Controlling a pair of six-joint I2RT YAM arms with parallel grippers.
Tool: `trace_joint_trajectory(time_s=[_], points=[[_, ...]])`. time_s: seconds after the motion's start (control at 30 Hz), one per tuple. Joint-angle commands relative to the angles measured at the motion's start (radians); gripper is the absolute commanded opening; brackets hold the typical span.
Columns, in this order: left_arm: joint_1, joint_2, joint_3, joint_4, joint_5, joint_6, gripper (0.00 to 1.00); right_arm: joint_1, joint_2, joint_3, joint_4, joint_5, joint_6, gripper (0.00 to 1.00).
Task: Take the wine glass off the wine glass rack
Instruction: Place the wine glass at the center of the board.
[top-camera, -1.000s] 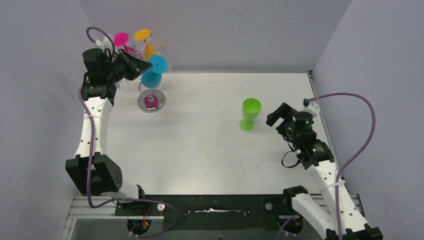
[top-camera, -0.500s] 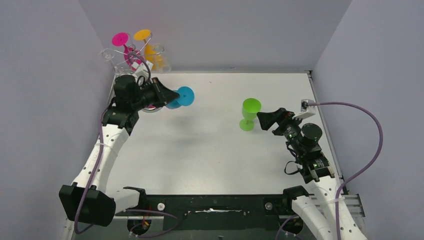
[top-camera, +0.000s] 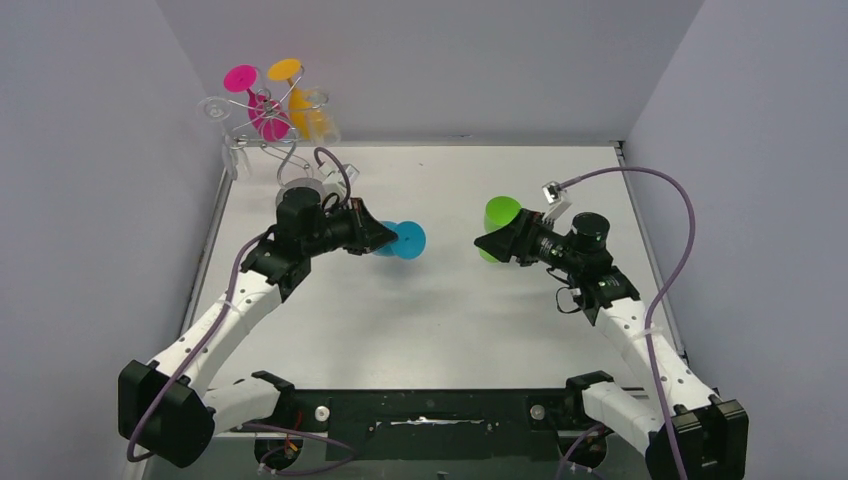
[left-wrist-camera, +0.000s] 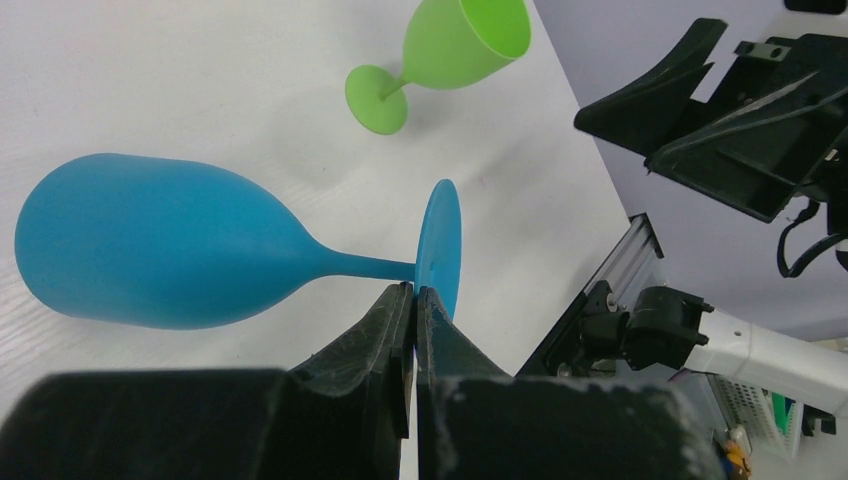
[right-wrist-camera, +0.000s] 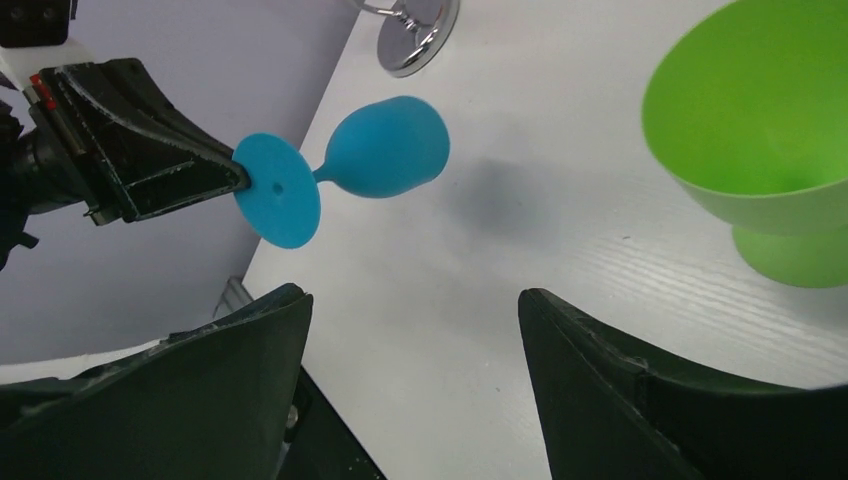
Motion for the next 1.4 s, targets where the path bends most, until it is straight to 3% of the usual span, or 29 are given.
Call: trace_joint_trajectory(time_s=[0.0,0.2,0.53,0.8,0.93,1.07,1.2,1.3,1.37], points=[[-0.017,-0.002,0.022,0.191,0.065,-0.029,0.0,0.062,0.031,0.078,0.115,-0.135,0.016,0.73],[-0.058,0.016,0.021,0.273,0.132,-0.043,0.0,0.119,0.082,0.105,0.124,-0.115,0.012,0.66],[-0.092,0.04,0.017,0.334,0.21,-0.059,0.0,0.141,0.173,0.101,0.358,-0.287,0.129,0.49],[-0.108,0.05,0.015,0.332,0.21,-0.067,0.0,0.148,0.192,0.094,0.427,-0.324,0.17,0.25],[-0.114,0.058,0.018,0.35,0.233,-0.076,0.0,0.148,0.196,0.088,0.452,-0.327,0.184,0.19],[-0.113,0.074,0.014,0.394,0.291,-0.116,0.0,0.149,0.192,0.09,0.47,-0.319,0.195,0.05],[-0.113,0.106,0.016,0.416,0.365,-0.153,0.0,0.148,0.187,0.088,0.48,-0.308,0.2,0.0],[-0.114,0.12,0.018,0.404,0.416,-0.173,0.22,0.149,0.179,0.085,0.482,-0.295,0.197,0.0],[-0.114,0.12,0.016,0.353,0.469,-0.165,0.25,0.149,0.174,0.085,0.477,-0.289,0.193,0.0]])
